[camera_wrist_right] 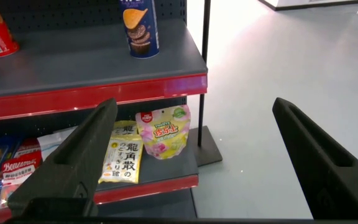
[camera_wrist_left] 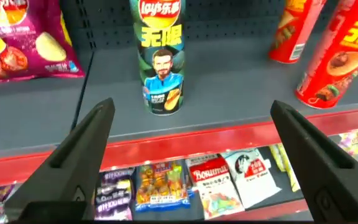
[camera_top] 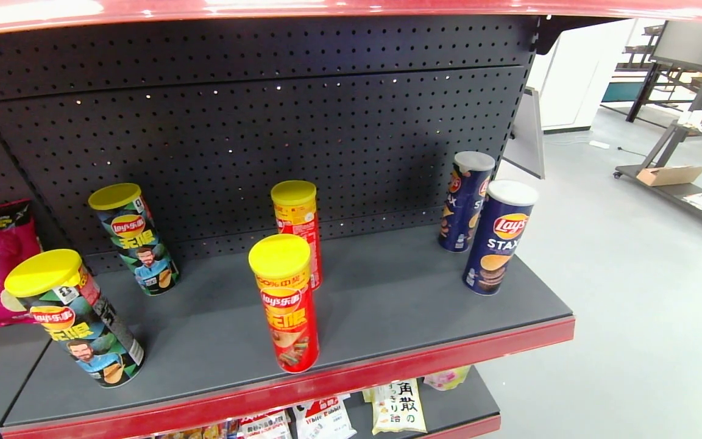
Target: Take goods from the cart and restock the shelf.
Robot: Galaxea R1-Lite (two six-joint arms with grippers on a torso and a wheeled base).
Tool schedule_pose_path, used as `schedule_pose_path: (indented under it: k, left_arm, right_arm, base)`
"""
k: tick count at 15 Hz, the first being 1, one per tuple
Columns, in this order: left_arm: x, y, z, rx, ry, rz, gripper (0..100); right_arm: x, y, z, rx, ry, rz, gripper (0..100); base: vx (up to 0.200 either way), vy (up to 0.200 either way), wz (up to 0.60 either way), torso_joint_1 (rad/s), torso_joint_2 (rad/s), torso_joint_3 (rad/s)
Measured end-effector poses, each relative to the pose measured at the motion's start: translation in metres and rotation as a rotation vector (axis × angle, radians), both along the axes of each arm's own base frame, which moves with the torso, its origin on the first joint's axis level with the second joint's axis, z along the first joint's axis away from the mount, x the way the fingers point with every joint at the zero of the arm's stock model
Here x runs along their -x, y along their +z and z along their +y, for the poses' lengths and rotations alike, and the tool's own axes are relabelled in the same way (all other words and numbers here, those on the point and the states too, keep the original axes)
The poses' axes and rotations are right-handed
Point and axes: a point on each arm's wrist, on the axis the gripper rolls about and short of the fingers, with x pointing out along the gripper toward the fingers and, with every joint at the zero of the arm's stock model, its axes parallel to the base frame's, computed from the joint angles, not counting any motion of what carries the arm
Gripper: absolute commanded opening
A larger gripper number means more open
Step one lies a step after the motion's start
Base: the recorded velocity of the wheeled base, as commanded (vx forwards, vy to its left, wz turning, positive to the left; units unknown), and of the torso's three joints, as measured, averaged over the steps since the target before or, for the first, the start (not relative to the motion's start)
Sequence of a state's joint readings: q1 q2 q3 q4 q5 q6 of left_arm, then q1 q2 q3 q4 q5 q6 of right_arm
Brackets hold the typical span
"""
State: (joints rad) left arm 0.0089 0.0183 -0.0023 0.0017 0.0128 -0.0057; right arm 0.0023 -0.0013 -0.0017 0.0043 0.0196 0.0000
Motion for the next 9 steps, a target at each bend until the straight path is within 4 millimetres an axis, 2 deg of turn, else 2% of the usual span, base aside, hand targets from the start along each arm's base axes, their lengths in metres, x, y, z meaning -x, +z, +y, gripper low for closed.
schedule_pose_path:
  k: [6, 9]
  left_arm:
    - [0.0011, -0.0005, 0.0, -0.003, -0.004, -0.014, 100]
    - [0.0011, -0.0005, 0.0, -0.005, -0.005, -0.014, 100]
  right_arm:
    - [0.0, 0.0, -0.0001, 0.005, -0.002, -0.001, 100]
    - [0.0, 0.0001, 0.0, 0.004, -0.002, -0.001, 100]
  base:
    - [0.0, 0.0, 0.0, 0.0, 0.0, 0.0]
    - [0.0, 0.0, 0.6, 0.001, 0.0, 0.004]
